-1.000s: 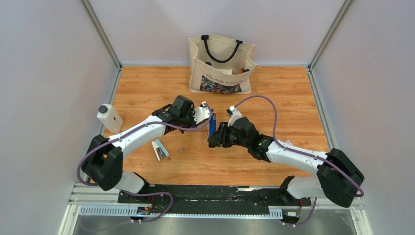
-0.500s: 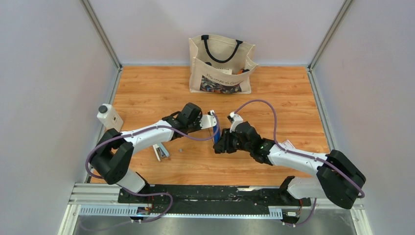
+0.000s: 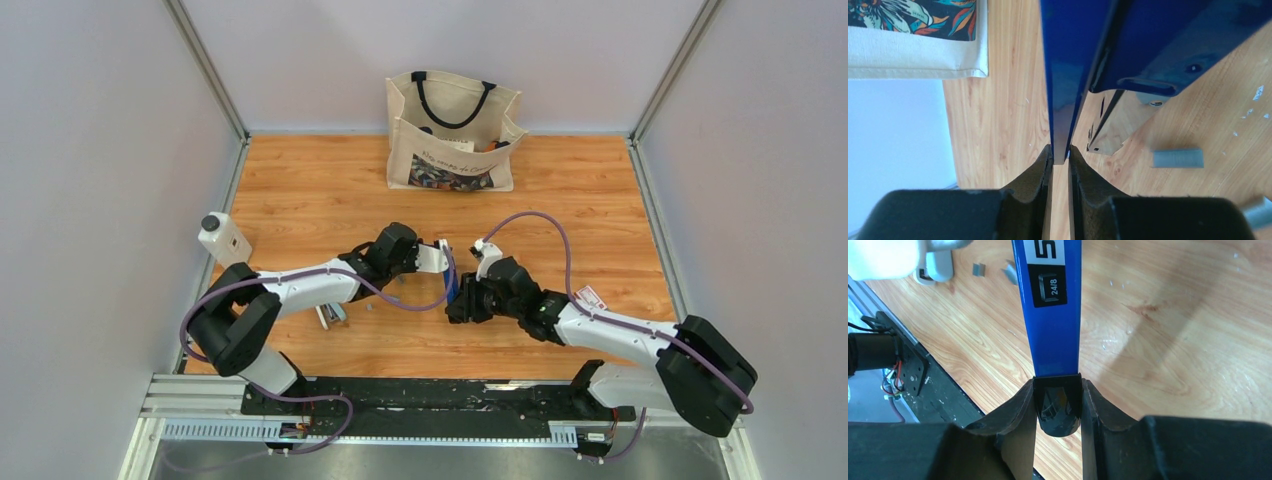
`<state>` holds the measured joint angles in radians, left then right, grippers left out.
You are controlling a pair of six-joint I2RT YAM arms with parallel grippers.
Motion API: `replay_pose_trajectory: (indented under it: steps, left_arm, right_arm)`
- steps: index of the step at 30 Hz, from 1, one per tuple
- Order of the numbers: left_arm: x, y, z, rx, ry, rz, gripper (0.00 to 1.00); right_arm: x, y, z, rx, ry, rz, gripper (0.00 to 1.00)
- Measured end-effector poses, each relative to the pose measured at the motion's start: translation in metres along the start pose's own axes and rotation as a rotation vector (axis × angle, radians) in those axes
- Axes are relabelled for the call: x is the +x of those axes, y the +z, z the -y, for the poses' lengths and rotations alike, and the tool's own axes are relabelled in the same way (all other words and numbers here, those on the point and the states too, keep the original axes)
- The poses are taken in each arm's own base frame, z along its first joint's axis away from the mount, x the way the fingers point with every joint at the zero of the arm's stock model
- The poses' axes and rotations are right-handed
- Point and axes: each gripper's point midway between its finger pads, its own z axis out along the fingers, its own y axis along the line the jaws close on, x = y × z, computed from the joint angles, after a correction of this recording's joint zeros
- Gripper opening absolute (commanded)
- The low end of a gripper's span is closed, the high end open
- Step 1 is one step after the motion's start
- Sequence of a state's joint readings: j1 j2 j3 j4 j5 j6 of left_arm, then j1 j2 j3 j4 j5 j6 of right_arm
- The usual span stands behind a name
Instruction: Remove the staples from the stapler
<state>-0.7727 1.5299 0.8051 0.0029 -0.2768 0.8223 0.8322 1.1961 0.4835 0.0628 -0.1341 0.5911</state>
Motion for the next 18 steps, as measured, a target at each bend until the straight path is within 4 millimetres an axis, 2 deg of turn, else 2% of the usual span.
replay_pose_trajectory:
  steps: [5, 11, 14, 18]
  left_arm:
    - [-0.001, 0.004, 0.006, -0.005, 0.042, -0.005, 0.14]
    - [-0.004, -0.003, 0.015, 0.085, -0.03, -0.031, 0.2]
    - [-0.021, -0.014, 0.014, 0.161, -0.127, -0.007, 0.21]
    - [-0.067, -0.047, 0.014, 0.317, -0.322, 0.129, 0.24]
  right_arm:
    - [0.011, -0.002, 0.006, 0.016, 0.001, -0.034, 0.0]
    - [0.005, -0.004, 0.003, 0.022, 0.015, -0.026, 0.0]
    - [-0.016, -0.012, -0.006, 0.028, 0.024, 0.033, 0.0]
    - [-0.07, -0.033, -0.026, 0.042, 0.038, 0.187, 0.0]
